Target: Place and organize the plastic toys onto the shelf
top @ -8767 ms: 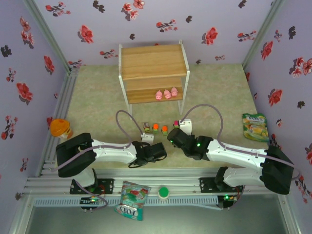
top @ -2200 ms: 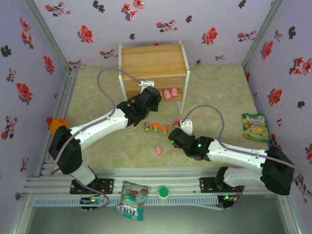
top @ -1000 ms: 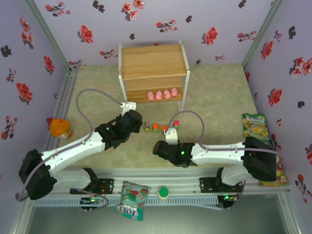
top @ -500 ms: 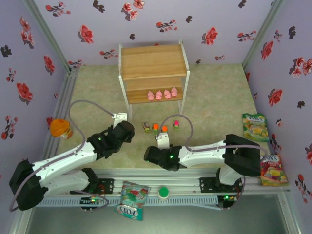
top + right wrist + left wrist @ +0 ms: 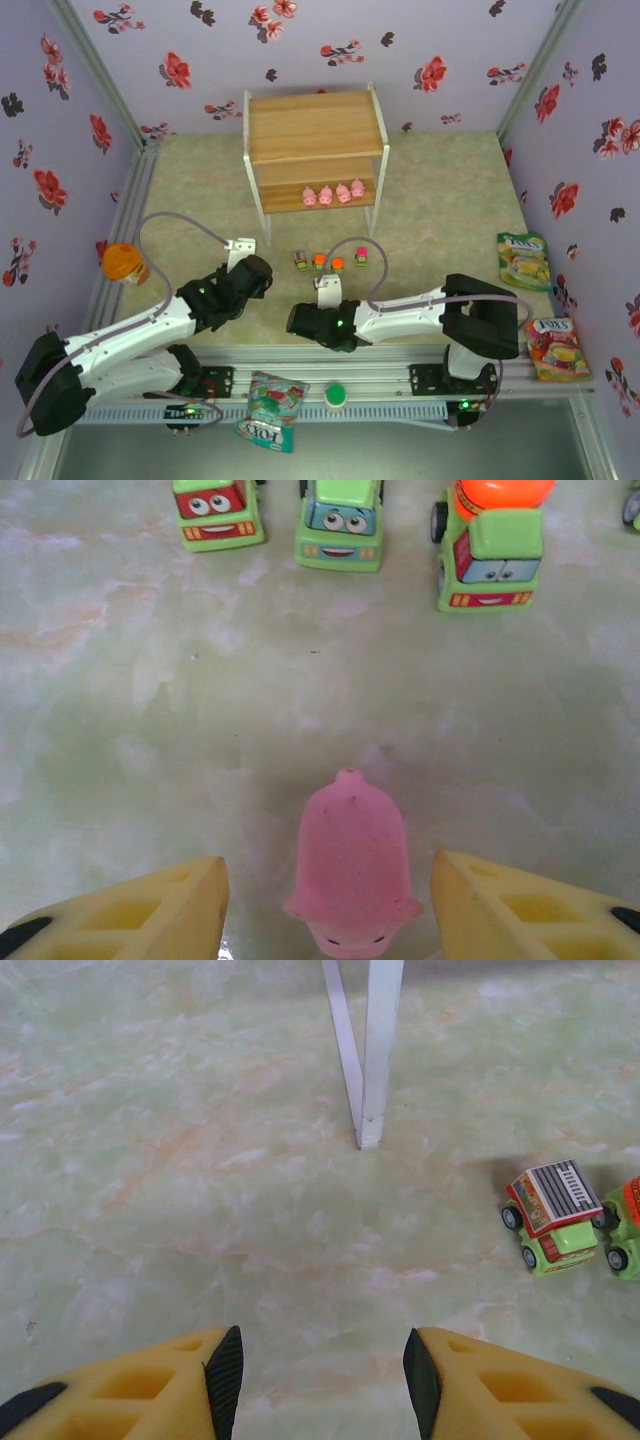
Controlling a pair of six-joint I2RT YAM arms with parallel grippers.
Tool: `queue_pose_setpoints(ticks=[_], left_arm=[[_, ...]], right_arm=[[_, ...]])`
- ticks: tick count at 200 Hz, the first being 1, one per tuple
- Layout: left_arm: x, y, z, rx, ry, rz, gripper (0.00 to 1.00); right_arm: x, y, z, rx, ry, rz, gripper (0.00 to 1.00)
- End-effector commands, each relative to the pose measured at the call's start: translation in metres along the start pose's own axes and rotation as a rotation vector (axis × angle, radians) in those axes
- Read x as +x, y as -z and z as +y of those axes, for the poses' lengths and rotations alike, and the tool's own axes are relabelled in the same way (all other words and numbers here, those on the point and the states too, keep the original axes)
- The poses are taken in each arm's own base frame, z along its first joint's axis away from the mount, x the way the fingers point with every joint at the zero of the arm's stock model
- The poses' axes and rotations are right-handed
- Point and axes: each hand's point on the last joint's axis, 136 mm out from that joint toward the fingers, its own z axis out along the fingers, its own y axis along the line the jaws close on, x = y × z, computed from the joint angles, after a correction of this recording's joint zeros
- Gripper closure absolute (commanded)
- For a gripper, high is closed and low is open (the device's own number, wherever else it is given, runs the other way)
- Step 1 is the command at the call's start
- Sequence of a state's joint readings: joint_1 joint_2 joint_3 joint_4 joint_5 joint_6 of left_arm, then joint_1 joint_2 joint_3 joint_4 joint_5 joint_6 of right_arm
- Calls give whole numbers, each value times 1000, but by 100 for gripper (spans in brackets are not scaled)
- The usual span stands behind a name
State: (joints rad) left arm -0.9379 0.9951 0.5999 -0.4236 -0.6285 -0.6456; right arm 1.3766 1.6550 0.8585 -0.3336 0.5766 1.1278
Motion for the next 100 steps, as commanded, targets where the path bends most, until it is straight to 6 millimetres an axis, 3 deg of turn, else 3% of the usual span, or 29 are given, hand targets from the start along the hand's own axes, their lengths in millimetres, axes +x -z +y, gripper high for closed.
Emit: queue_pose_setpoints(ticks=[1,100], left_arm=[[0,2,7,-27,21,-21,49],[7,-1,11,-41,26,-11,49]], right_arm=[[0,0,-10,64,-23,-27,44],[4,-8,-10,105,-9,-18,52]])
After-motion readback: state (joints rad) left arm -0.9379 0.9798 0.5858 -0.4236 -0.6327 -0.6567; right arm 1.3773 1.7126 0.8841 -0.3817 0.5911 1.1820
